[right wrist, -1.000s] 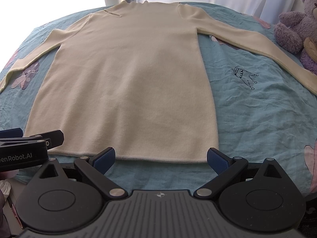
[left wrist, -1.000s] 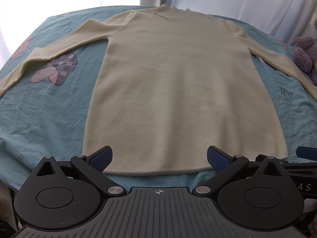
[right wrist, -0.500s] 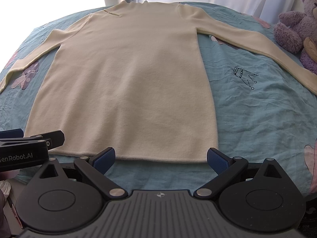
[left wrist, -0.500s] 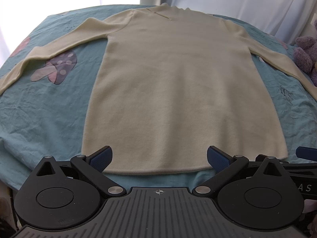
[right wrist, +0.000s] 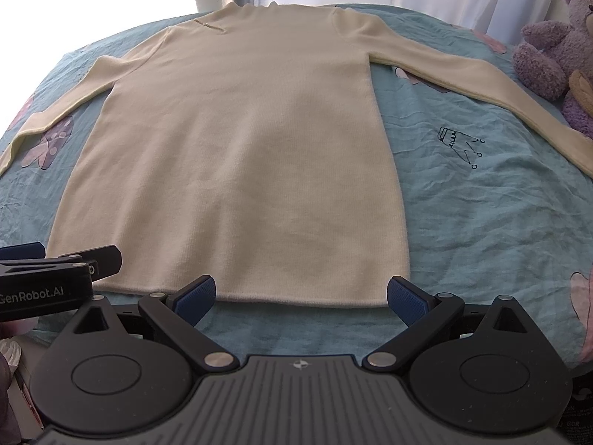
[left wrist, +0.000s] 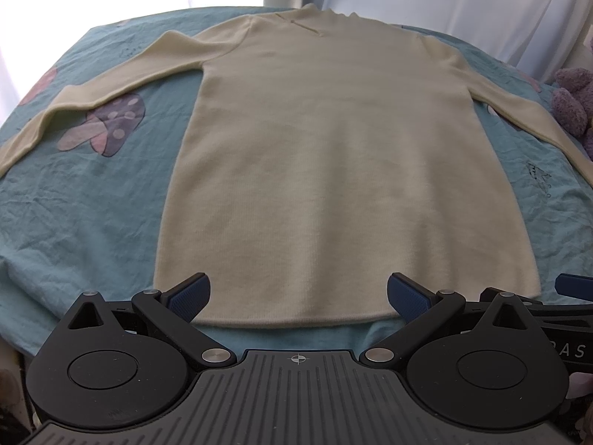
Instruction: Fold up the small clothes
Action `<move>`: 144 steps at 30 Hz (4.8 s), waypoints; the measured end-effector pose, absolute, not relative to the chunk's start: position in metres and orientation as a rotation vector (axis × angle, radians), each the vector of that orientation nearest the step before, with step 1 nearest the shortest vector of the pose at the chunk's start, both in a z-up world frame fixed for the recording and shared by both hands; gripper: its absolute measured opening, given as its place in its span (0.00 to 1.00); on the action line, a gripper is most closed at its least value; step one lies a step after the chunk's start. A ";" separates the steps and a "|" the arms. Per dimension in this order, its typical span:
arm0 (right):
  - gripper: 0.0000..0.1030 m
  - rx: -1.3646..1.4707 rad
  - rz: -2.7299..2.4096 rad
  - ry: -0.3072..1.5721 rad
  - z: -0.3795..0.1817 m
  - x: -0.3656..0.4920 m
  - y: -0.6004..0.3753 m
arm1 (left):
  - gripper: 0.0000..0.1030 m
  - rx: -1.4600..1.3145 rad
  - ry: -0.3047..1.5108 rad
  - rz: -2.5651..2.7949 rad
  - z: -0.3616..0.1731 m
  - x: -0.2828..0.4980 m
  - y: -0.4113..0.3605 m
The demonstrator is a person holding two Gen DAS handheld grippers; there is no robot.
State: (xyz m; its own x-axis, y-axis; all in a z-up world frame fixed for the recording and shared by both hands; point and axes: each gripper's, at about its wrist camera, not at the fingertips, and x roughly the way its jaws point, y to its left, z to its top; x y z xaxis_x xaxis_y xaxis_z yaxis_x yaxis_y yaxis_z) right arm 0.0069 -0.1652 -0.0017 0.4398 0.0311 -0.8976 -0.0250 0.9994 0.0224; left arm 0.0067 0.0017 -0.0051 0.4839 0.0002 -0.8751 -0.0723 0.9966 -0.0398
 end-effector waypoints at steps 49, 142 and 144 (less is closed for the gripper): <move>0.96 0.055 0.057 1.164 -0.017 0.024 -0.166 | 1.00 -0.074 1.137 0.062 -0.015 0.025 0.005; 0.40 0.328 0.090 0.738 -0.053 0.171 -0.297 | 0.05 -0.272 0.904 -0.360 0.005 0.309 -0.023; 0.40 0.372 0.102 0.738 -0.053 0.178 -0.301 | 0.06 -0.156 0.865 -0.239 0.011 0.308 -0.006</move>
